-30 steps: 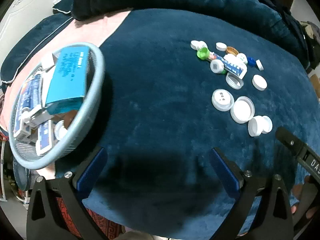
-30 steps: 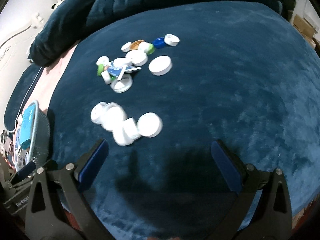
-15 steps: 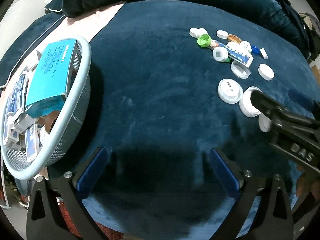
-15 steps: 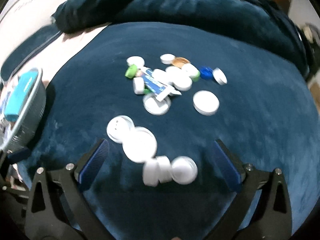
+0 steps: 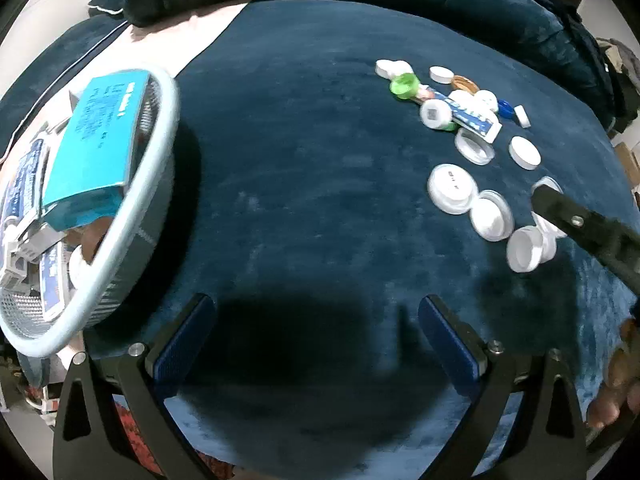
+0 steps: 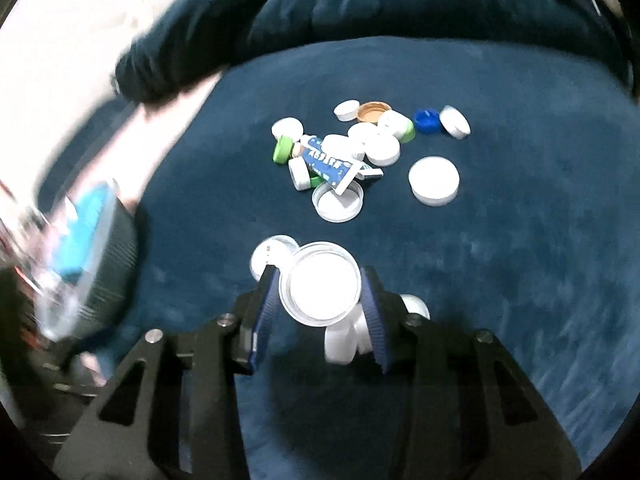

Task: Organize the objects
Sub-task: 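Grasp a large white cap with the right gripper while the left gripper grasps another white cap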

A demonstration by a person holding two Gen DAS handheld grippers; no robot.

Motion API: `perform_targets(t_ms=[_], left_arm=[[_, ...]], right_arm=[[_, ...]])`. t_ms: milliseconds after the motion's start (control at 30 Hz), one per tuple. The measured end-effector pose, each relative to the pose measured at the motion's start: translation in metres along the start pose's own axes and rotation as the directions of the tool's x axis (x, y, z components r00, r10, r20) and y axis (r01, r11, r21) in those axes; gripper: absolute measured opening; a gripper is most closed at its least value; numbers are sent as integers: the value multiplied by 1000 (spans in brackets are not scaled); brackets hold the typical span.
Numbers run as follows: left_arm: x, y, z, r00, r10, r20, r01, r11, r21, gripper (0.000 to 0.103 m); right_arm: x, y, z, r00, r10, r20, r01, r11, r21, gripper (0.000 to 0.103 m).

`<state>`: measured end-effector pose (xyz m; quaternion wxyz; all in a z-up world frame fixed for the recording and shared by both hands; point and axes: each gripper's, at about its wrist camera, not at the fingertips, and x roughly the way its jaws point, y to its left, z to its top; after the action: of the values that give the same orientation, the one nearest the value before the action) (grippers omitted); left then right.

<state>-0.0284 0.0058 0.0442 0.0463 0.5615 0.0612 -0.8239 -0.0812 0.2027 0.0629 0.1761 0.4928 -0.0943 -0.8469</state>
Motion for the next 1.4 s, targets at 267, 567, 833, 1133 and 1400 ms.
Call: perform_targets(t_ms=[267,567,833,1133,1400], left_arm=[[2,-41,12,996,-83,38,82,996,29,102],[23,-72,41,995,-92,35,95,992,-84,98],[47,-100,53,999,-34,-25,33,998,-50,85],[32,-77,35,997,-67,-33,65,996,-55,39],[23,-58,27,996,-79,-42,77,995,-57,39]], right_arm=[[-19,-39,-17,999,39,4,-39,978,203,42],[-19,-62,-18,1000,-10,9,8,971,237,43],[-24,-80,-24,1000,-30,10,26,960,278,44],[-28,-84,-28,999,-40,-2,39,954,298,62],[-16,-44,-32,987,-160,-27,162,984,68,78]])
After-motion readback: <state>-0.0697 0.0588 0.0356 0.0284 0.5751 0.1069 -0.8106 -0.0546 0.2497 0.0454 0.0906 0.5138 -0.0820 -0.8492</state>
